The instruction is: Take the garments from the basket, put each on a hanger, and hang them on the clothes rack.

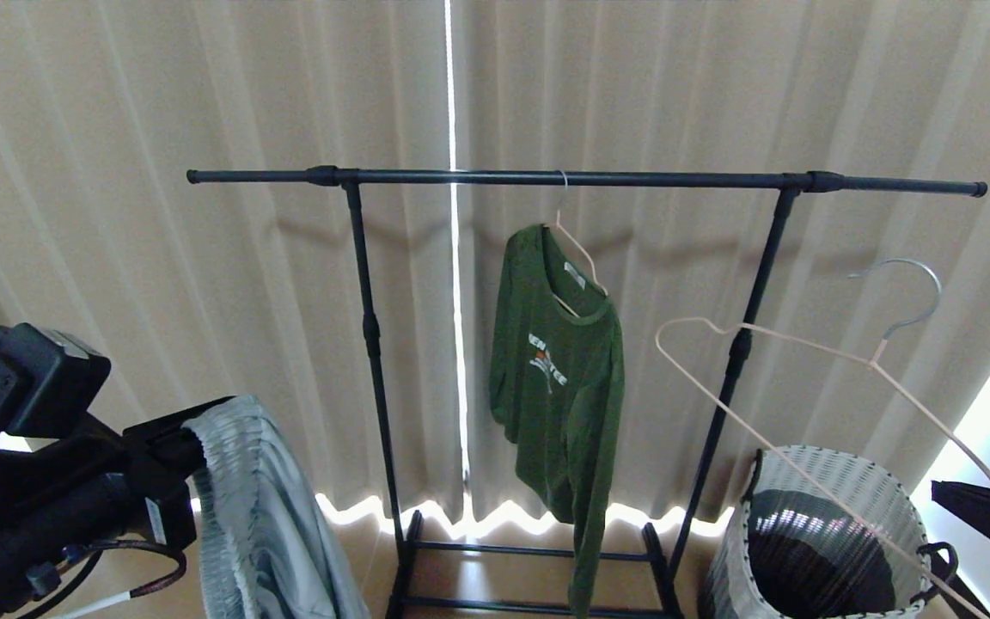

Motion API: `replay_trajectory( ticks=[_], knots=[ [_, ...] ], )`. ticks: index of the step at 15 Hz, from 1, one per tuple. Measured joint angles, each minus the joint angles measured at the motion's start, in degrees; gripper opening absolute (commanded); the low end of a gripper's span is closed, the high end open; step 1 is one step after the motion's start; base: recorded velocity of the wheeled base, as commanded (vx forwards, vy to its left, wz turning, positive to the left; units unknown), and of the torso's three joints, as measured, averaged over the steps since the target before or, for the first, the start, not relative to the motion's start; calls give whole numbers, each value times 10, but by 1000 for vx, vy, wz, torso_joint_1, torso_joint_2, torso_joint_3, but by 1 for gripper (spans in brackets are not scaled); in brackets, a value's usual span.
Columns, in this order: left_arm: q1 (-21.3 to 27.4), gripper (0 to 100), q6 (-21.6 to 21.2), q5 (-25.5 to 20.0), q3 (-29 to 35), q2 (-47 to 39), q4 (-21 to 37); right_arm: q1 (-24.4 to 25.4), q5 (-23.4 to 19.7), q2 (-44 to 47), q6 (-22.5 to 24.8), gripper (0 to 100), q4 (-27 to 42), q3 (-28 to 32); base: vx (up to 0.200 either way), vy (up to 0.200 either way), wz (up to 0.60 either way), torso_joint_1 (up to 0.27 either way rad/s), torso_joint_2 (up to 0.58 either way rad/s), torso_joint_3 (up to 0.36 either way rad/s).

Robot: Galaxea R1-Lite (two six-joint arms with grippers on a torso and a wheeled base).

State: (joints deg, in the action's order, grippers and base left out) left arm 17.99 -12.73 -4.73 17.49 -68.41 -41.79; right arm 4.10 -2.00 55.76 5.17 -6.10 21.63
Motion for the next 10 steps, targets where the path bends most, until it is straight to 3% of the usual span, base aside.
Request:
replay_trajectory(
  ticks=[10],
  knots=[
    [-35,0,11,2,-16,12,0,-5,-13,-25,3,0,-42,-36,0,0,0,0,0,0]
  ],
)
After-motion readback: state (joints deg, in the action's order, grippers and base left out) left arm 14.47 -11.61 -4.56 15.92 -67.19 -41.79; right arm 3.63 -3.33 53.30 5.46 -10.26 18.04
